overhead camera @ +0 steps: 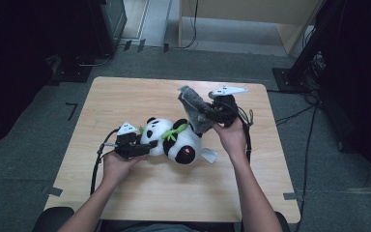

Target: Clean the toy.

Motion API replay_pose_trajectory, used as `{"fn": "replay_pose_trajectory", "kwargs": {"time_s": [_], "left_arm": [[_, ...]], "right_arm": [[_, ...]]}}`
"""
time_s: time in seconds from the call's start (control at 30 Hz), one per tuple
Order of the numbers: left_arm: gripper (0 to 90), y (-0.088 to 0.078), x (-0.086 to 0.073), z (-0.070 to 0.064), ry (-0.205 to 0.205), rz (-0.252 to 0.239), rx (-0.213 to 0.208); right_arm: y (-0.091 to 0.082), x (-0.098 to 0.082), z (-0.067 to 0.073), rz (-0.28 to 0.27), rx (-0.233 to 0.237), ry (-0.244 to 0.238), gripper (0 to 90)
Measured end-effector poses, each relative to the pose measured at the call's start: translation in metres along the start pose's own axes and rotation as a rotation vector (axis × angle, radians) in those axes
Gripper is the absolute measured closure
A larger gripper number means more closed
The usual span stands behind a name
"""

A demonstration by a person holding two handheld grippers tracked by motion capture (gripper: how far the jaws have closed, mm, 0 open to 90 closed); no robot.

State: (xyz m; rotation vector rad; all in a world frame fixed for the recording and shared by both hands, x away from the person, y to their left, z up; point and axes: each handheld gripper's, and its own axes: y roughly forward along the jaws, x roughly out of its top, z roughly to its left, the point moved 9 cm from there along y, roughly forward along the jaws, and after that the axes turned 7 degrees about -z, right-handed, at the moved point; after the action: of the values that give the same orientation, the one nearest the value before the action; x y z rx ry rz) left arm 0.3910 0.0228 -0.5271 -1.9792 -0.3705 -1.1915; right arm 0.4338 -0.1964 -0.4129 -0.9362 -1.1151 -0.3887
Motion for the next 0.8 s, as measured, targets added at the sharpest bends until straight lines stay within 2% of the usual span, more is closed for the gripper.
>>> {"fn": "replay_pose_trajectory", "kwargs": {"time_s": [0.17, 0.23, 0.27, 0.3, 0.37, 0.4, 0.57, 0.8], "left_arm": [[40.3, 0.001, 0.0, 0.0, -0.002, 0.004, -0.003], [40.3, 0.001, 0.0, 0.0, -0.004, 0.006, -0.002], [39.8, 0.002, 0.0, 0.001, -0.001, 0.013, -0.006], [39.6, 0.002, 0.0, 0.001, -0.011, 0.018, -0.011], [39.4, 0.002, 0.0, 0.001, -0.011, 0.02, -0.013], [39.4, 0.002, 0.0, 0.0, -0.012, 0.016, -0.012], [39.1, 0.002, 0.0, 0.0, -0.003, 0.011, -0.016], [38.3, 0.002, -0.002, 0.001, -0.004, -0.011, -0.028]], "right_arm": [[0.0, -0.028, 0.005, 0.044, 0.016, -0.012, 77.8], [0.002, -0.034, 0.006, 0.049, 0.022, -0.007, 77.6], [0.006, -0.045, 0.007, 0.07, 0.037, 0.014, 77.1], [0.007, -0.048, 0.006, 0.083, 0.04, 0.018, 76.8], [0.006, -0.053, 0.005, 0.082, 0.045, 0.027, 76.8], [0.006, -0.054, 0.003, 0.076, 0.039, 0.013, 76.9], [-0.001, -0.063, -0.005, 0.055, 0.015, 0.027, 77.6], [-0.01, -0.074, -0.028, 0.075, -0.027, 0.079, 77.9]]}}
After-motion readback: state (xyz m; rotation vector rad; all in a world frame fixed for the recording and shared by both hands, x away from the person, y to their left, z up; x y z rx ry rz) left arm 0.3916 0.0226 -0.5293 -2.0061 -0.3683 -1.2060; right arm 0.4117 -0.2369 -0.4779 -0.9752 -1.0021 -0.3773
